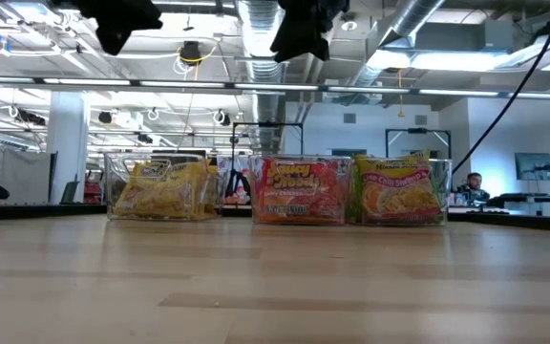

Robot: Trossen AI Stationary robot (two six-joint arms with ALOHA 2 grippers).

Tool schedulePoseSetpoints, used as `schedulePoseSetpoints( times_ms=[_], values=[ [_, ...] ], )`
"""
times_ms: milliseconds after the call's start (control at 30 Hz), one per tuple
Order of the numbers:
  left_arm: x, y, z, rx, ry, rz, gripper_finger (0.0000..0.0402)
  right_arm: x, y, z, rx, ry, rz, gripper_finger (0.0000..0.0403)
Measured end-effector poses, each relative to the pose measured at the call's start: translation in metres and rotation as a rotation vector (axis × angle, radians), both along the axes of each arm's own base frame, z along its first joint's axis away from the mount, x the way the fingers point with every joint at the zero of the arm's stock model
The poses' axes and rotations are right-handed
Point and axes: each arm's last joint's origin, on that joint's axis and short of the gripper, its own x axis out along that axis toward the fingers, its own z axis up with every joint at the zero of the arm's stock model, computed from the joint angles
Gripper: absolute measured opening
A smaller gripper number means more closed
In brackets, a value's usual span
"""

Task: Sort Maruchan noodles
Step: Return to Home Position

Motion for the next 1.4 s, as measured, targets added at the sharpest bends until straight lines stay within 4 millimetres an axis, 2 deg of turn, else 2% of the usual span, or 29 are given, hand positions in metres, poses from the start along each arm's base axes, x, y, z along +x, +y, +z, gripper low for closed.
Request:
schedulePoseSetpoints(
  times_ms=[300, 600, 800, 1100, 1233, 1300, 1400],
  values=[
    [-0.022, -0.017, -0.045, 0.003, -0.147, 0.014, 0.0057, -0.007, 0.005, 0.015, 0.046, -0.069, -0.023, 0.0143],
    [-0.032, -0.025, -0.083, 0.005, -0.149, -0.054, 0.0051, -0.014, 0.005, 0.035, 0.116, -0.191, -0.06, 0.0143],
    [-0.037, -0.026, -0.103, -0.001, -0.156, -0.05, 0.0051, -0.018, 0.018, 0.047, 0.172, -0.245, -0.02, 0.0143],
    [-0.041, -0.027, -0.132, -0.037, -0.23, -0.08, 0.0051, -0.05, 0.035, 0.076, 0.17, -0.301, 0.005, 0.0143],
    [-0.041, -0.027, -0.143, -0.038, -0.23, -0.08, 0.0051, -0.076, 0.04, 0.092, 0.141, -0.317, 0.005, 0.0143],
    [-0.04, -0.027, -0.152, -0.049, -0.217, -0.076, 0.0051, -0.09, 0.043, 0.1, 0.091, -0.32, -0.027, 0.0143],
    [-0.038, -0.027, -0.154, -0.056, -0.222, -0.094, 0.0051, -0.113, 0.049, 0.111, 0.007, -0.325, -0.07, 0.0143]
  ],
)
